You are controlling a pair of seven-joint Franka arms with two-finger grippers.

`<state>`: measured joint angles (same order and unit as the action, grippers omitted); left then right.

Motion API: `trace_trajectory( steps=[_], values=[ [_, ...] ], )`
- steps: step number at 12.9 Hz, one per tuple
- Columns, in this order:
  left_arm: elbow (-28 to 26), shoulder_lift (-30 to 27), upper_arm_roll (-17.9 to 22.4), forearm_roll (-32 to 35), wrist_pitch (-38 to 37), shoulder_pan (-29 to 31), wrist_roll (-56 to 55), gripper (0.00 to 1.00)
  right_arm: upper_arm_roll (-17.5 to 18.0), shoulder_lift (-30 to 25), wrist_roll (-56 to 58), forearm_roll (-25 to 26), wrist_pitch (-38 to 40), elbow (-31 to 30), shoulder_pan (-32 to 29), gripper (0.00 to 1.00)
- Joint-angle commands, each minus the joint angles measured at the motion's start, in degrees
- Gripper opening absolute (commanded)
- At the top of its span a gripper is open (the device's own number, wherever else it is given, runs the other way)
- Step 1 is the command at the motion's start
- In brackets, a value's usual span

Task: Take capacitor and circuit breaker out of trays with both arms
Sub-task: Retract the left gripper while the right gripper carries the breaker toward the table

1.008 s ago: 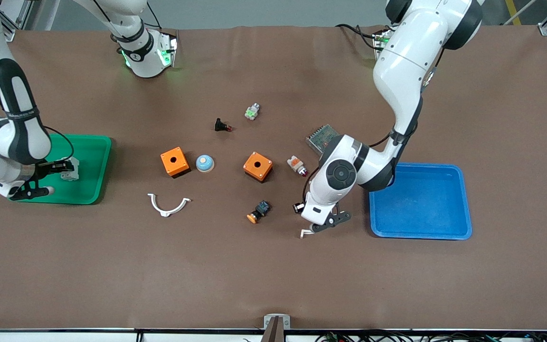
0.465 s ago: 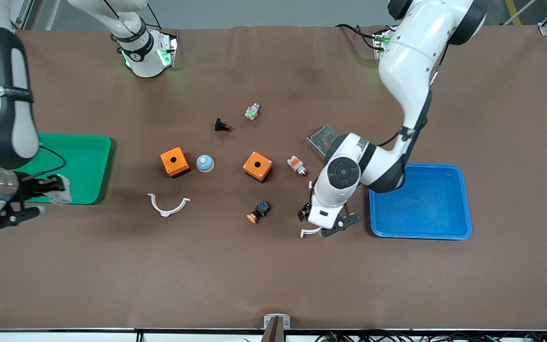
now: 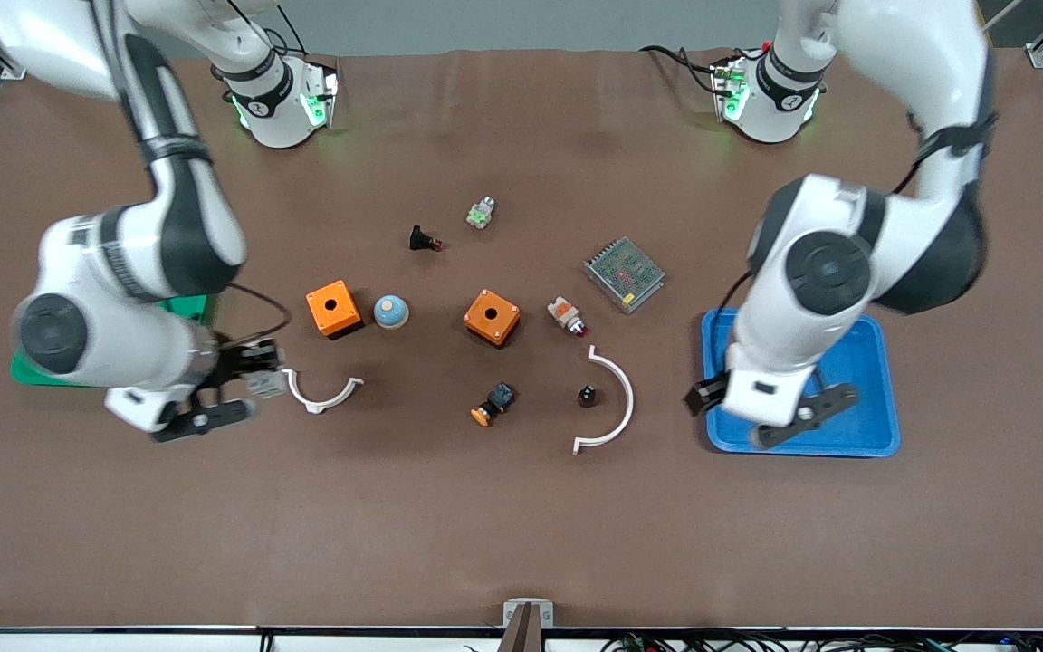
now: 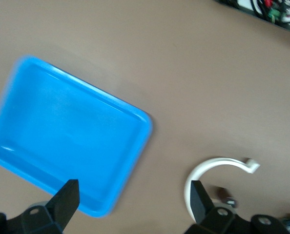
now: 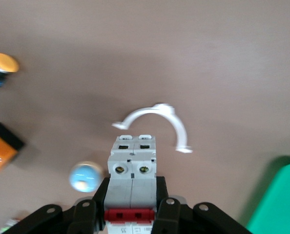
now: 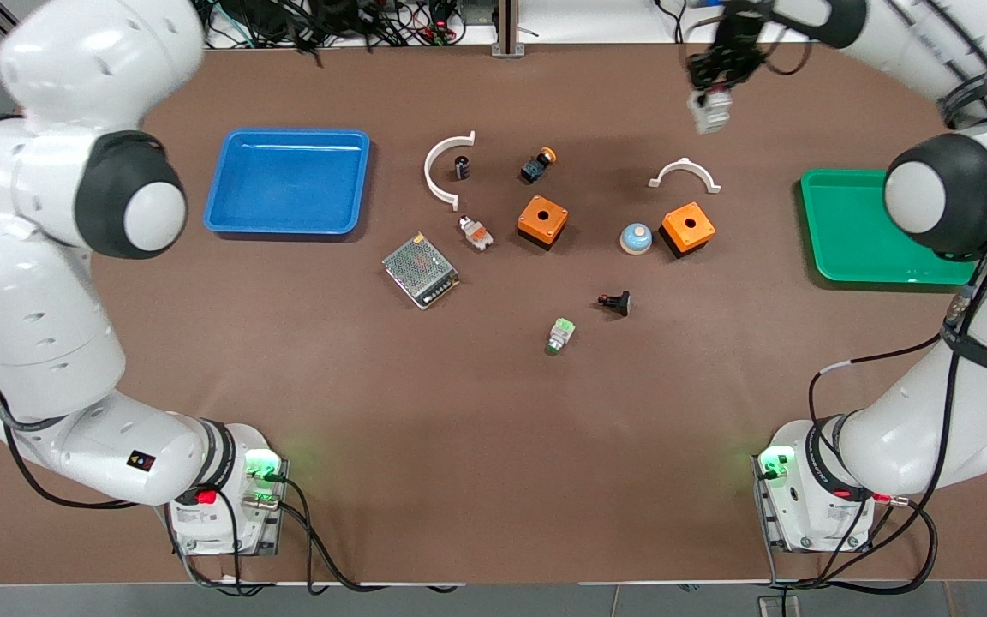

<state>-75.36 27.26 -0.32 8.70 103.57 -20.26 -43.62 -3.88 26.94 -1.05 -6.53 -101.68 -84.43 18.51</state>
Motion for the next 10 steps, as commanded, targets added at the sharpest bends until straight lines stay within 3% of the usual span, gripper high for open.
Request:
trace_trajectory(
  steps=[1,6,10],
  values=[
    [-2.42,-6.06,-0.38,2.9,-5.55,3.1,10.36,1.0,-0.87,2.23,-12.0,-1.03,-2.1,1.03,6.52,0.22],
    [-2.6,-15.47,-0.73,-0.33,-13.73,12.59,30.13,1.0,-0.87,9.96,-19.25,-1.38,-13.78,1.46,10.67,0.22],
    [-6.27,-22.41,-0.65,-5.26,-17.09,17.35,37.46,1.0,-0.86,14.36,-21.44,-1.38,-15.12,2.61,12.07,0.22]
  ],
)
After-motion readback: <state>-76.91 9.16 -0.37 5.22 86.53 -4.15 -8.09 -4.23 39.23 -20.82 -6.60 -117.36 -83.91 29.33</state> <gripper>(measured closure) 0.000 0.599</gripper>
